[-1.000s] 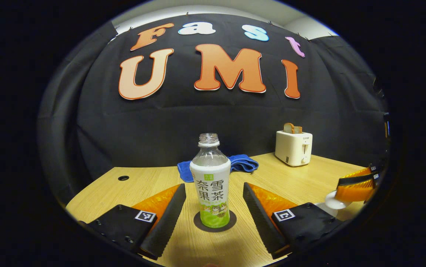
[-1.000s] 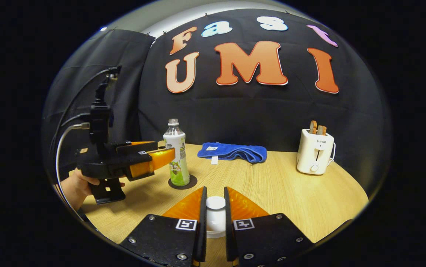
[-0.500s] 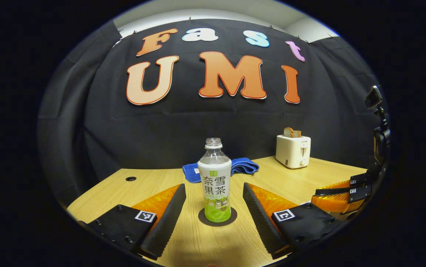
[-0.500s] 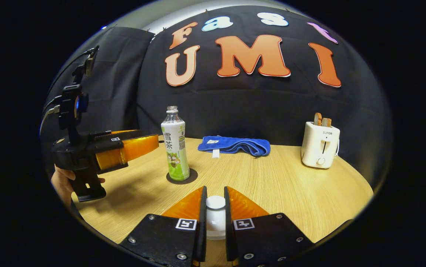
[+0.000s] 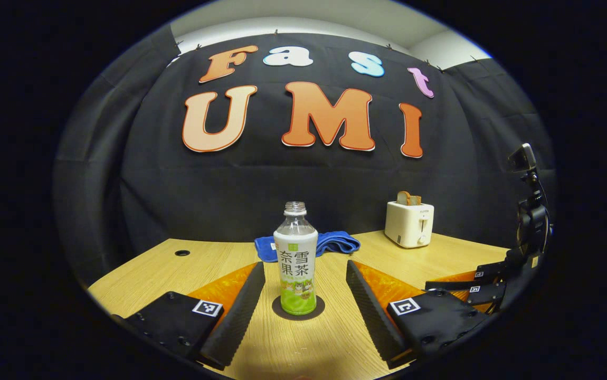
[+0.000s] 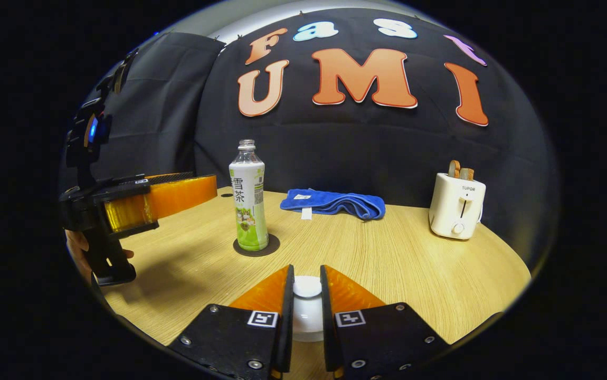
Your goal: Open the teacup lid with one hand, grasp the water bottle and pour water into the teacup with the other hand; after pouring, place the water bottle on the coaster and then close the teacup lid.
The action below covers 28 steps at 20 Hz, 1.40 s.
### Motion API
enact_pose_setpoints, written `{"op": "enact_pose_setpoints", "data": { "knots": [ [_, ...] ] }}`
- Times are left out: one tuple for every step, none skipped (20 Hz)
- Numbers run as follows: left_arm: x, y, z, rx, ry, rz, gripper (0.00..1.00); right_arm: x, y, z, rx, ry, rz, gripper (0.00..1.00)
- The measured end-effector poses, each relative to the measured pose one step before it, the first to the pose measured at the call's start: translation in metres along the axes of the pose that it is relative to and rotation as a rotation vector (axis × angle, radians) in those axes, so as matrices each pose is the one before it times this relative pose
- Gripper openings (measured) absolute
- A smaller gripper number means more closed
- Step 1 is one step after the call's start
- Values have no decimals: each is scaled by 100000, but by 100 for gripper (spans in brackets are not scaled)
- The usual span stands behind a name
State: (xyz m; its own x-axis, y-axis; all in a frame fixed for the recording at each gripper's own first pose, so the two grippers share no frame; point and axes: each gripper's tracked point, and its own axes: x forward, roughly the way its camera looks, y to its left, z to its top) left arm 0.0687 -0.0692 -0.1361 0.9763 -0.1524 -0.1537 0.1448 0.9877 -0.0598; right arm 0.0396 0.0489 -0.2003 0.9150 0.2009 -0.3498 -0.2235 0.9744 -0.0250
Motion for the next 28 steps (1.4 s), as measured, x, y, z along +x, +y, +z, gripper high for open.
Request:
{"op": "enact_pose_setpoints", "data": {
  "knots": [
    [-48, 52, -38, -54, -153, 251, 99, 66, -158, -201, -559, 150, -778, 24],
    [-26, -19, 168, -105, -185, 128, 99, -10, -55, 40, -19, -262, -98, 29],
    [-53, 55, -5, -21, -255, 126, 99, 12, 23, 92, 477, -73, 157, 31],
    [-53, 58, 104, 137, -303, 171, 99, -52, -55, 94, 697, -341, -143, 31],
    [-174, 54, 292, 179, -318, 231, 99, -169, -30, 410, 711, -1161, -341, 33],
    [-250, 32, 82, -427, -15, 83, 99, -276, -274, 576, 537, -1581, -978, 34],
    [-286, -409, 170, -1530, -71, -1388, 99, -334, -310, 843, 339, -2091, -1073, 32],
    [-457, -181, 417, -1465, -664, -476, 99, -302, -301, 972, -252, -2780, -1211, 39],
    [-315, 294, 472, -498, -448, 1001, 99, -454, -346, 991, -480, -1975, -1283, 43],
    [-481, 311, 471, -743, -250, 935, 98, -493, -333, 966, -302, -1581, -881, 47],
    [-292, -64, 603, -1784, -572, 252, 96, -365, -322, 839, -98, -1111, -903, 52],
    [-550, -6, 687, -2200, -113, 69, 96, -535, -336, 943, -373, -501, -937, 54],
    [-448, 178, 756, -1905, -657, 90, 96, -705, -129, 1010, -496, -1389, -506, 60],
    [-445, 289, 845, -1012, -894, 340, 98, -696, -152, 1336, -80, -2505, -456, 61],
    [-805, 131, 953, -363, -264, -506, 96, -504, -104, 1287, 456, -2531, -166, 64],
    [-597, -59, 505, -880, -150, -1254, 98, -426, -82, 1058, 410, -1693, -298, 65],
    [-817, -244, 639, -1531, -404, -1048, 97, -424, -410, 782, -235, -819, -1593, 69],
    [-719, 104, 722, -959, -753, 295, 97, -307, -460, 914, -783, -1492, -1831, 70],
    [-715, 457, 853, 756, -1474, 1655, 97, -381, -340, 1196, -515, -1852, -1398, 70],
    [-679, 341, 905, 1764, -2218, 1622, 97, -440, -251, 1096, 147, -1392, -1016, 71],
    [-817, 155, 594, 1790, -1614, 1141, 97, -460, -157, 1064, 858, -1257, -596, 71],
    [-805, 154, 360, 1637, -426, 1174, 97, -347, -105, 859, 1175, -612, -417, 71],
    [-755, 221, 150, 1598, 818, 1551, 96, -239, 81, 528, 878, 642, 167, 70],
    [-598, 228, -28, 1225, 1040, 1239, 96, -304, -38, 468, 365, 394, -534, 70],
    [-124, -72, -194, 1248, 323, 789, 96, -274, -258, 568, 40, -637, -1045, 75],
    [-415, 122, 436, 1040, -229, 803, 96, -339, 34, 727, -275, -1420, -385, 71],
    [-367, 93, 118, 1422, 18, 1296, 96, -353, 388, 770, -178, -1814, 745, 71],
    [-396, 320, 152, 1753, -71, 1449, 97, -381, 463, 572, -70, -1619, 1263, 70]
  ]
}}
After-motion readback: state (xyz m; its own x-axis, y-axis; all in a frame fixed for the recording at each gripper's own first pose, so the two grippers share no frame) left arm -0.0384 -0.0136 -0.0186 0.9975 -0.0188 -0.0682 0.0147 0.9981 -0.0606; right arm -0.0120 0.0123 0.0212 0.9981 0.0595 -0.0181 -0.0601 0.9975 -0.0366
